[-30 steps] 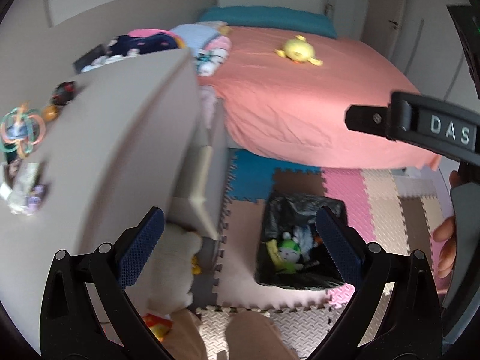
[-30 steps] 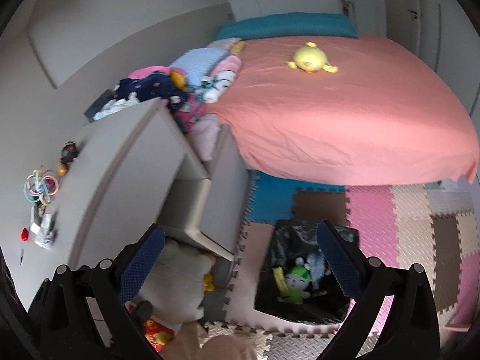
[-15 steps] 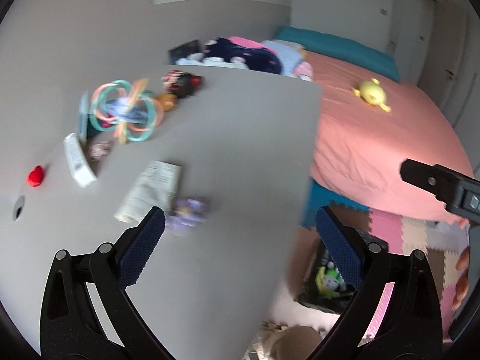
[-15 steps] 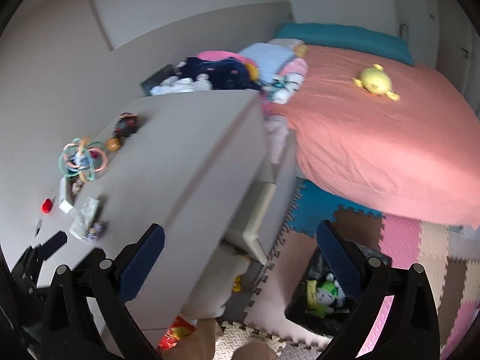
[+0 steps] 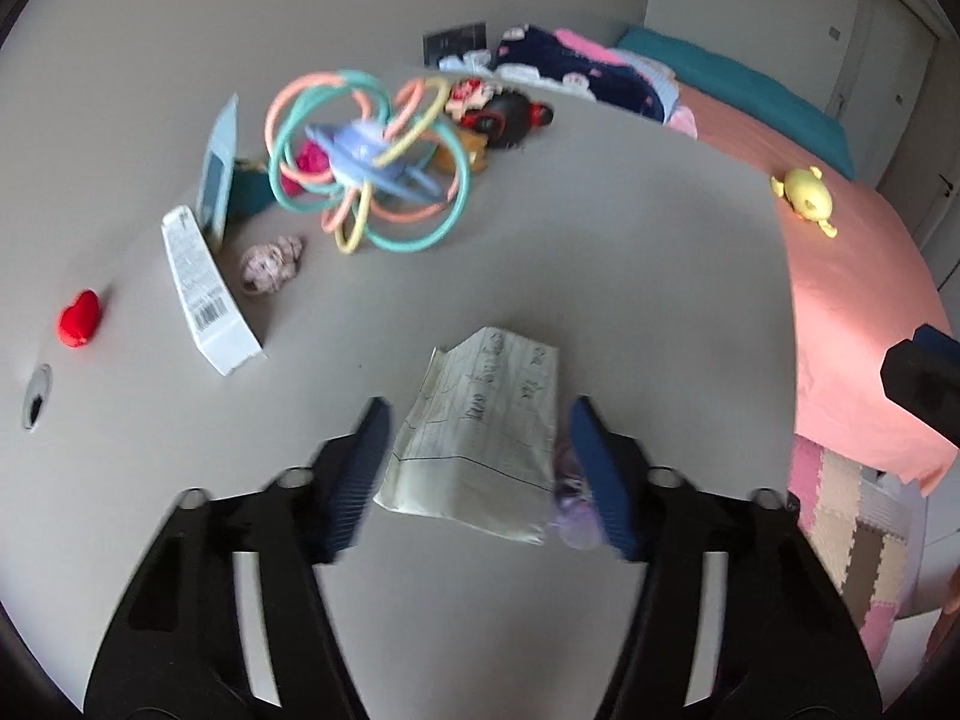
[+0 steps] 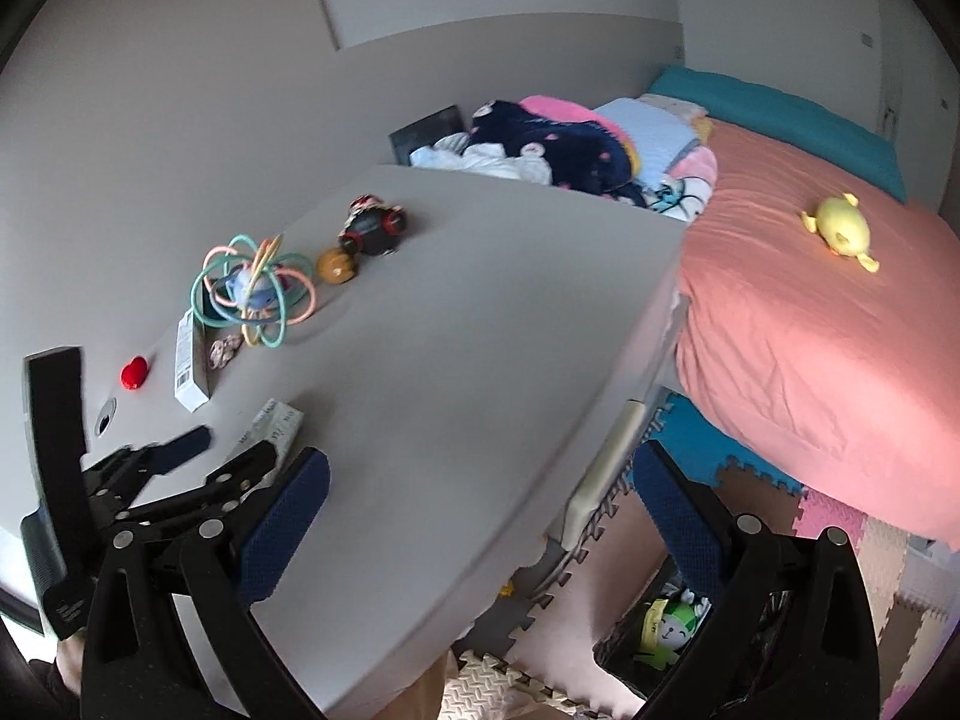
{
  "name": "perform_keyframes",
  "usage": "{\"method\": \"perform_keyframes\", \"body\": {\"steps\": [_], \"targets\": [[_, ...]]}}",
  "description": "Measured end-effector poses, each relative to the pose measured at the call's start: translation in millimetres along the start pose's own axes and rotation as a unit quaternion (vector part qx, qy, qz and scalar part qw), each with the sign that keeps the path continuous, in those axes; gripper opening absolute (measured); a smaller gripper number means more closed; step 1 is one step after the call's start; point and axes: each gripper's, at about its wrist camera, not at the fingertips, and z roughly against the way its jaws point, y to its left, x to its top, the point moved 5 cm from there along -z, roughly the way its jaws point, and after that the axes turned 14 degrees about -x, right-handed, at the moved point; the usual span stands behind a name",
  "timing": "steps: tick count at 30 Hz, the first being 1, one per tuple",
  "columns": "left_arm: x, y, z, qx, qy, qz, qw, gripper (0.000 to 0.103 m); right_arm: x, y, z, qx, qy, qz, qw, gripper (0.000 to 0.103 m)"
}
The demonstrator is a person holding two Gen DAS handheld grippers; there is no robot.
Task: Collect trash
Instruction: 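Return both tools to the desk and grasp the paper note with the left tool, then grasp the purple flower clip with the right tool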
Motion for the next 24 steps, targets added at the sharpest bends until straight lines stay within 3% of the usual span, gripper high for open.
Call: {"method": "perform_keyframes", "body": {"steps": [1,5,7,14,17,19,20,24], "targets": [[-1.6,3.6,-4.6,-0.005,0.008,0.001,1.0,0.043,0.5,4.4,-2.7,-0.004,0.002,0.005,1.0,0.101],[-4.5,9.7,-7.1,-0.011,0.003,-0.008,0.9999,0.035,0.3,28.0,-14.2,0.003,0.015,0.018,1.0,0.101],[-5.9,14.6,-3.4,-0.01,-0.005,-0.004,0.9999,0.024,-1.9,37.2,-18.8,0.007,0.024,0.024,0.999,0.101],[-25.5,38.5,23.7,-0.005,-0.012,0.018,0.9998,0.022,-17.3,76.9,-20.3,0.02,0.033,0.059,0.998,0.101],[-35.8,50.1,40.8,0.003,-0.017,0.032,0.9993,0.022,-26.4,93.8,-22.2,0.012,0.037,0.083,0.996,0.092],[-41.8,57.5,50.3,0.009,-0.023,0.04,0.9989,0.022,-33.1,103.3,-25.6,0.002,0.046,0.095,0.994,0.071],[-45.4,61.7,55.4,0.009,-0.025,0.046,0.9986,0.022,-34.9,105.1,-27.0,0.0,0.051,0.095,0.994,0.067],[-56.9,71.7,67.4,0.014,-0.031,0.058,0.9978,0.022,-41.3,114.3,-35.7,-0.001,0.067,0.093,0.993,0.065]]}}
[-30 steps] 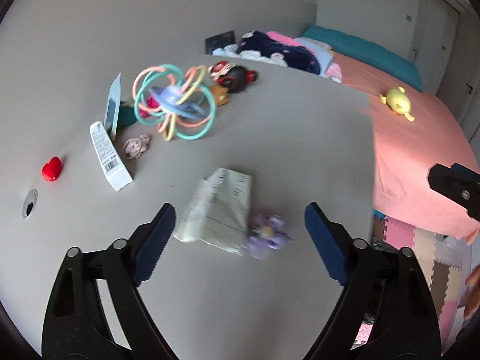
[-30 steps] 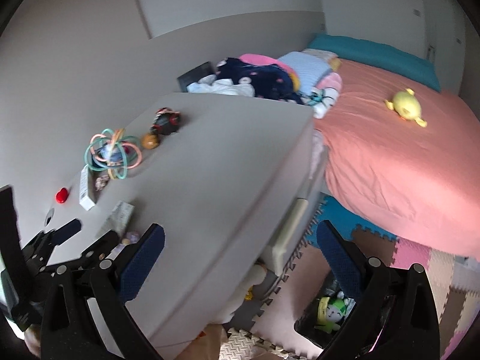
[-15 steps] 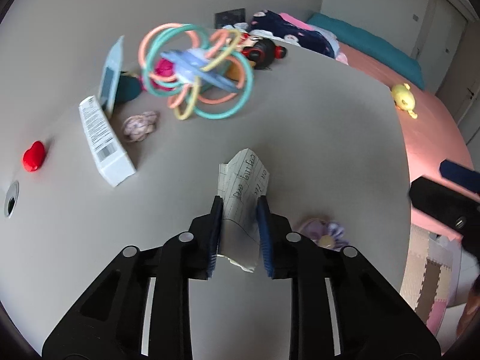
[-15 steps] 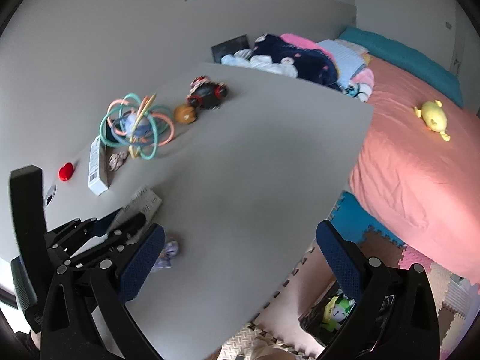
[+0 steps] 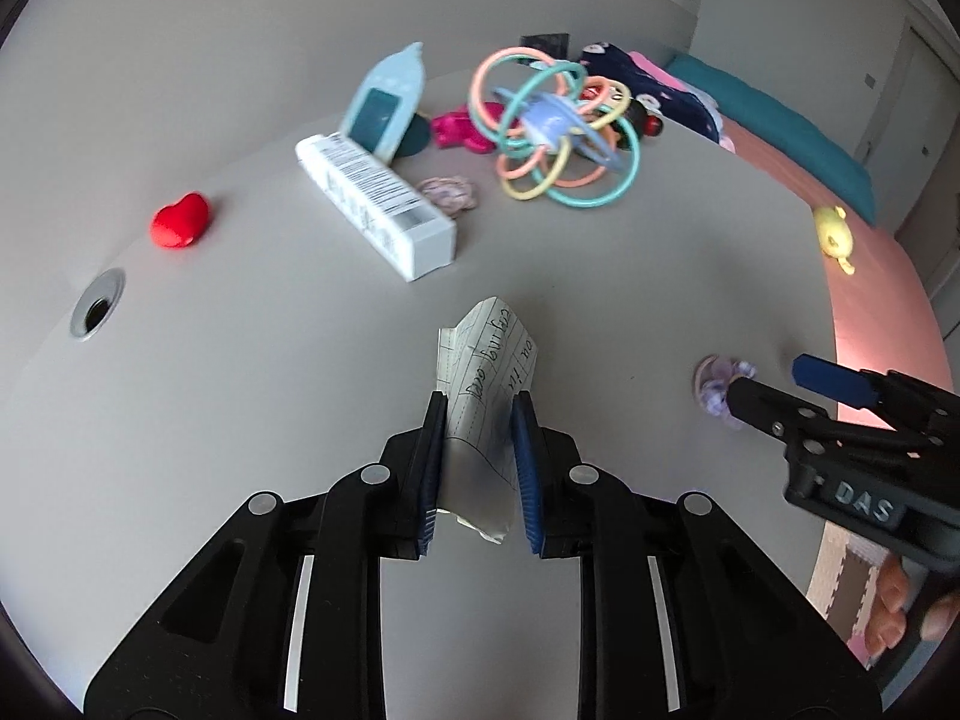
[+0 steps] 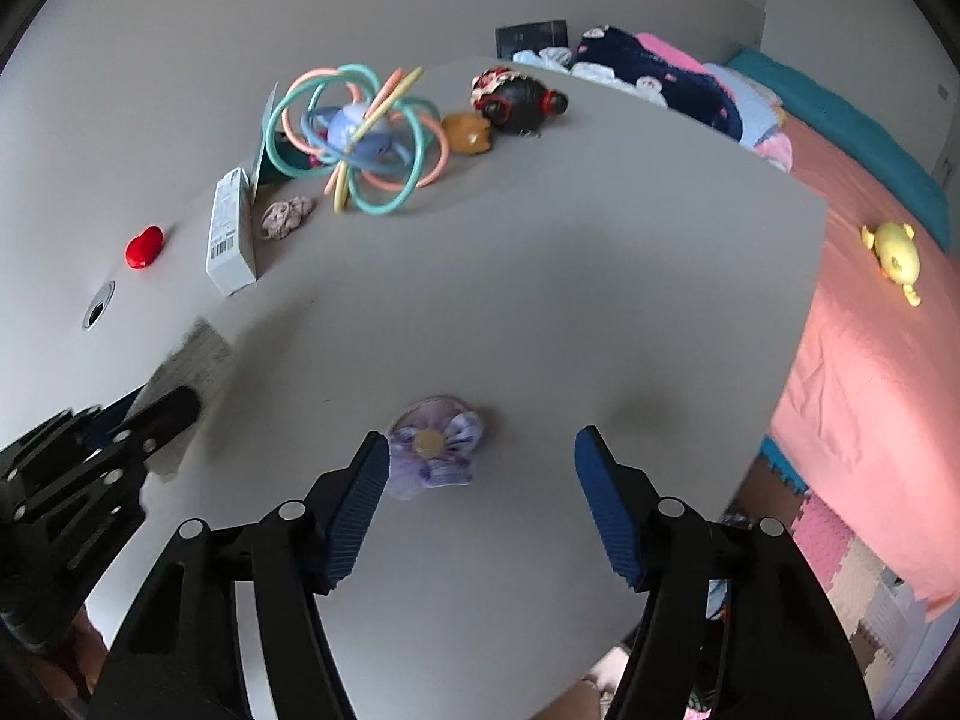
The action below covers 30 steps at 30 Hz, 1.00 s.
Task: Collect trash
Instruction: 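Grasp the purple flower clip with the right tool, then carry the paper note and flower clip to the trash bin and release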
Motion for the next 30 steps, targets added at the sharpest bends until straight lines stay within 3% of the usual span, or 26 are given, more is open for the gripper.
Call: {"method": "perform_keyframes", "body": {"steps": [2,4,7,17,30], "targets": [[-2.5,3.4,2.7,0.0,0.0,0.003,1.0,0.022,-1.1,3.7,-5.0,-0.009,0.005,0.004,1.0,0.057],[-3.4,3.3,3.0,0.0,0.0,0.005,1.0,0.022,1.0,4.9,-9.0,-0.02,0.006,0.003,1.0,0.036],[-7.0,6.0,7.8,0.0,-0.003,0.009,1.0,0.022,2.9,4.8,-10.2,-0.02,0.01,0.002,1.0,0.019],[-9.9,-32.2,16.1,-0.015,-0.01,-0.016,0.9997,0.022,-6.9,-32.6,22.9,0.008,-0.02,-0.037,0.999,0.019],[-28.0,-175.6,-22.5,-0.097,0.02,-0.1,0.99,0.022,-57.8,-167.8,63.2,-0.036,-0.048,-0.118,0.991,0.019]]}}
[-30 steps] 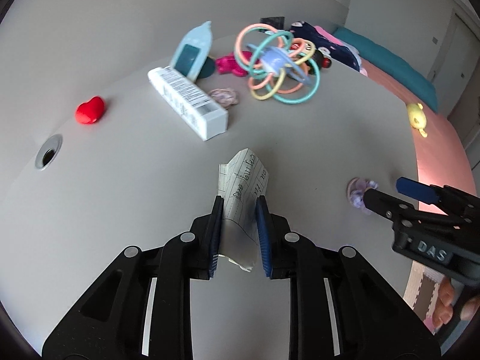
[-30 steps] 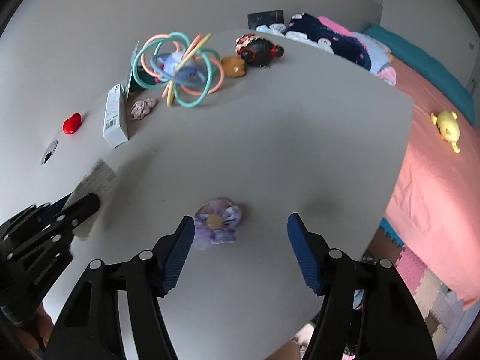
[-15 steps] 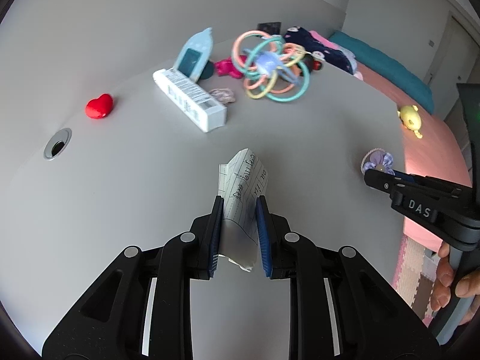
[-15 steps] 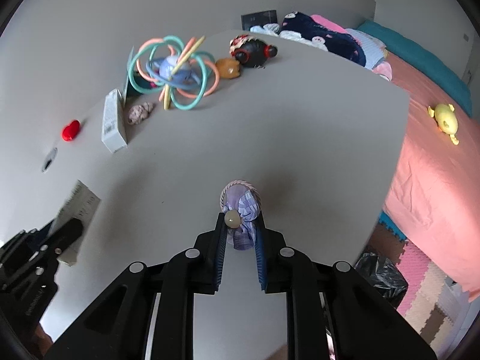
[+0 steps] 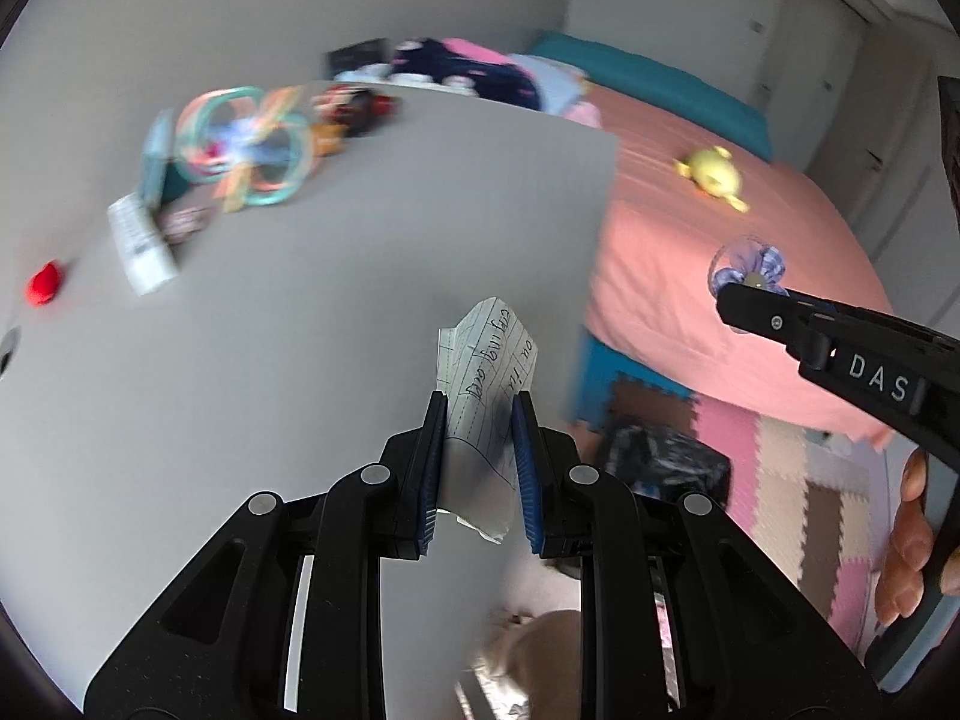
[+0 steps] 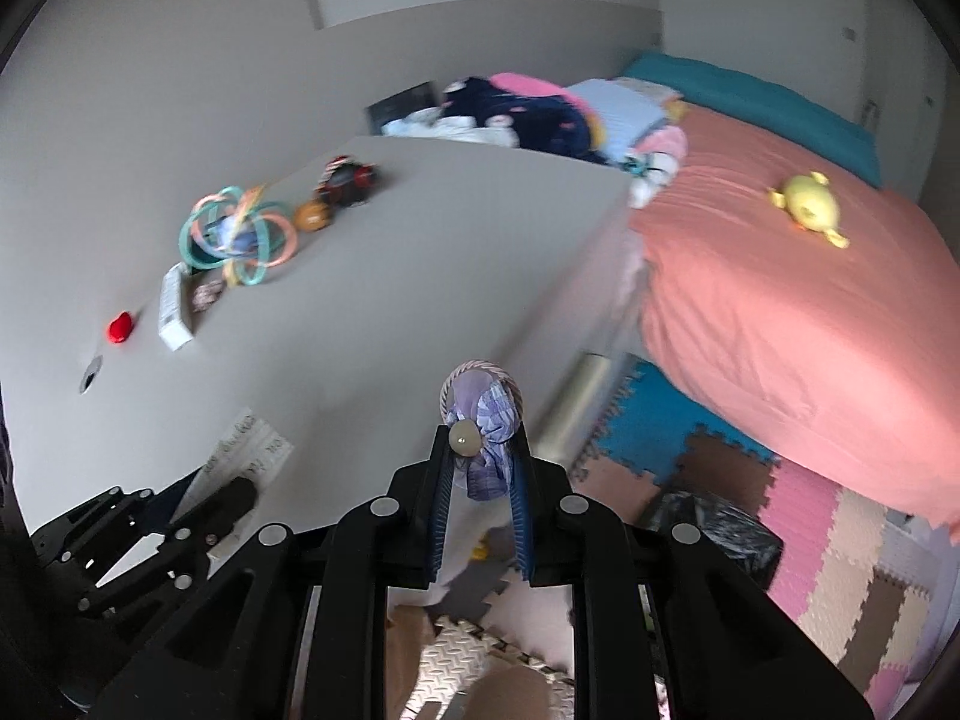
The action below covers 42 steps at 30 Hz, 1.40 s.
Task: Collect trash
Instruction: 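Carry the paper note and flower clip to the trash bin and release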
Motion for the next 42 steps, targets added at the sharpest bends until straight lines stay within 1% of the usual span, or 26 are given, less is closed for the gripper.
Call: {"method": "perform_keyframes", "body": {"steps": [3,7,10,14,17,20,24,25,26,27,28,29,30,31,32,33,34,36,42], "targets": [[0.6,-36.3,-20.0,-0.022,0.015,-0.025,0.9993,0.022,-9.5,-38.5,0.4,-0.017,0.002,-0.023,1.0,0.019],[-2.8,-88.0,-50.8,-0.051,0.041,-0.057,0.9962,0.022,-25.4,-90.6,-3.2,-0.041,0.011,-0.055,0.998,0.019],[-9.1,-123.2,-74.0,-0.069,0.062,-0.077,0.9927,0.022,-40.5,-130.6,-7.6,-0.059,0.022,-0.081,0.995,0.019],[-23.1,-162.8,-103.5,-0.091,0.092,-0.098,0.9868,0.022,-60.7,-174.5,-15.7,-0.079,0.038,-0.108,0.99,0.019],[-34.7,-185.3,-120.7,-0.102,0.113,-0.111,0.9821,0.022,-77.5,-206.1,-26.1,-0.092,0.054,-0.131,0.986,0.019],[-47.1,-203.9,-137.1,-0.109,0.132,-0.12,0.9779,0.022,-90.9,-227.2,-36.1,-0.102,0.069,-0.144,0.982,0.019],[-57.6,-219.1,-156.9,-0.116,0.155,-0.129,0.9725,0.022,-103.6,-244.7,-47.8,-0.108,0.085,-0.157,0.978,0.019],[-60.7,-223.4,-159.5,-0.118,0.158,-0.13,0.9717,0.024,-106.0,-248.3,-50.5,-0.109,0.088,-0.159,0.977,0.019],[-62.8,-226.4,-163.2,-0.119,0.162,-0.13,0.9709,0.027,-109.3,-251.5,-54.0,-0.109,0.093,-0.161,0.976,0.019],[-63.9,-228.3,-165.9,-0.121,0.165,-0.128,0.9704,0.036,-110.5,-252.3,-55.9,-0.109,0.095,-0.163,0.976,0.019],[-66.2,-229.9,-168.0,-0.118,0.166,-0.125,0.9711,0.061,-111.7,-254.3,-57.3,-0.109,0.096,-0.164,0.976,0.019],[-66.7,-230.3,-168.7,-0.112,0.165,-0.124,0.9722,0.079,-113.6,-256.1,-58.9,-0.107,0.098,-0.167,0.975,0.02],[-66.5,-229.7,-168.8,-0.103,0.158,-0.125,0.9741,0.097,-115.2,-257.2,-59.9,-0.102,0.1,-0.172,0.975,0.032],[-65.1,-228.7,-166.1,-0.09,0.142,-0.131,0.977,0.097,-115.2,-257.6,-61.6,-0.094,0.101,-0.181,0.974,0.063],[-65.3,-229.9,-165.3,-0.083,0.138,-0.137,0.9774,0.097,-117.1,-259.6,-62.4,-0.08,0.098,-0.198,0.972,0.081],[-65.6,-230.1,-165.8,-0.079,0.139,-0.141,0.977,0.097,-118.8,-262.1,-63.2,-0.076,0.099,-0.205,0.971,0.1],[-66.1,-228.9,-166.3,-0.071,0.142,-0.143,0.9769,0.097,-121.0,-263.6,-64.5,-0.083,0.108,-0.208,0.969,0.1],[-66.3,-226.2,-166.0,-0.066,0.143,-0.143,0.9771,0.097,-125.2,-265.9,-67.2,-0.116,0.123,-0.198,0.966,0.1],[-61.9,-220.2,-159.2,-0.066,0.138,-0.14,0.9783,0.097,-123.8,-263.1,-64.0,-0.113,0.112,-0.197,0.967,0.1]]}}
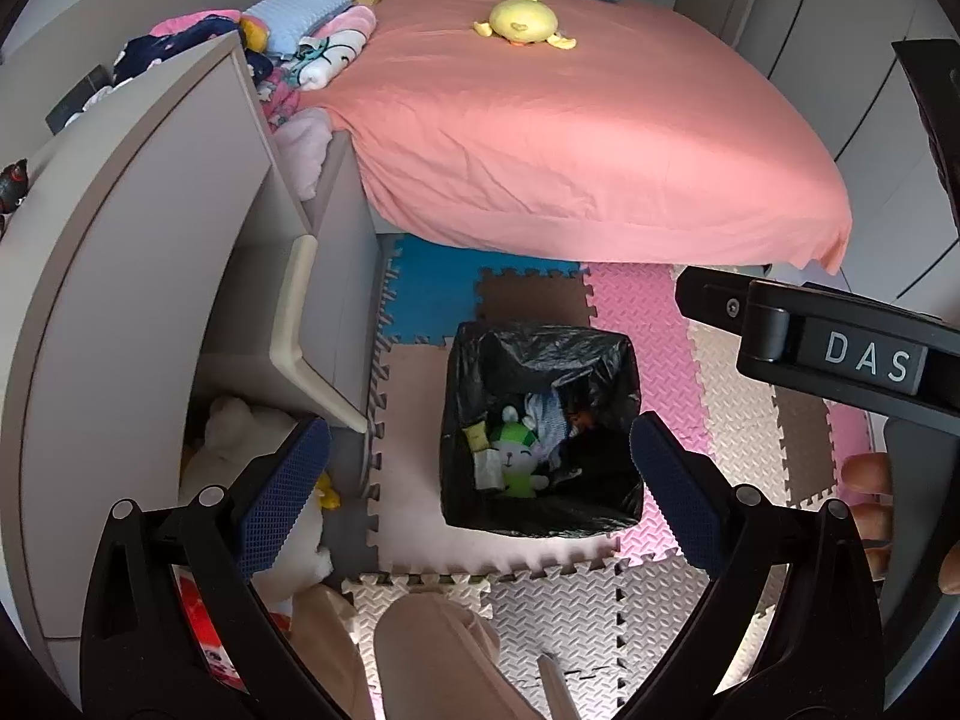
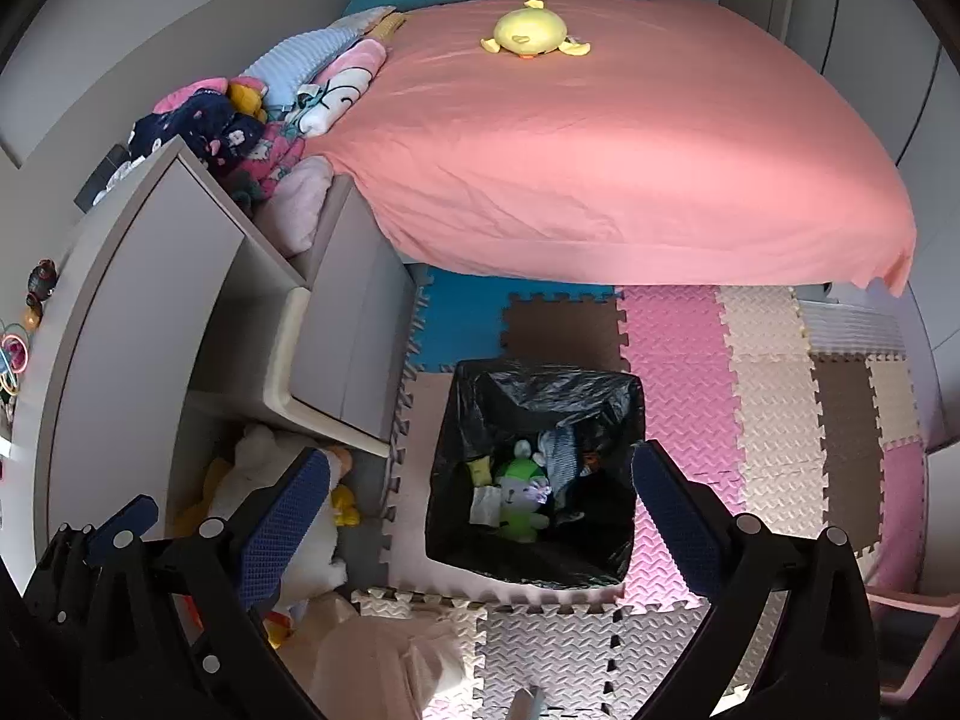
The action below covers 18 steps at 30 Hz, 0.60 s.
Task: Collect trash
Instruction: 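Carry the paper note and flower clip to the trash bin and release, then move both tools back over the desk toward the rainbow rings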
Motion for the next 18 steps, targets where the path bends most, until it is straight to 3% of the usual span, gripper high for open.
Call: {"method": "perform_keyframes", "body": {"steps": [8,18], "targets": [[3.1,29.6,28.4,0.002,-0.028,0.024,0.9993,0.097,9.8,26.4,16.6,0.006,-0.022,0.014,1.0,0.1],[6.9,89.1,82.3,0.025,-0.064,0.07,0.9952,0.097,17.3,102.0,51.1,0.055,-0.045,0.055,0.996,0.1]]}}
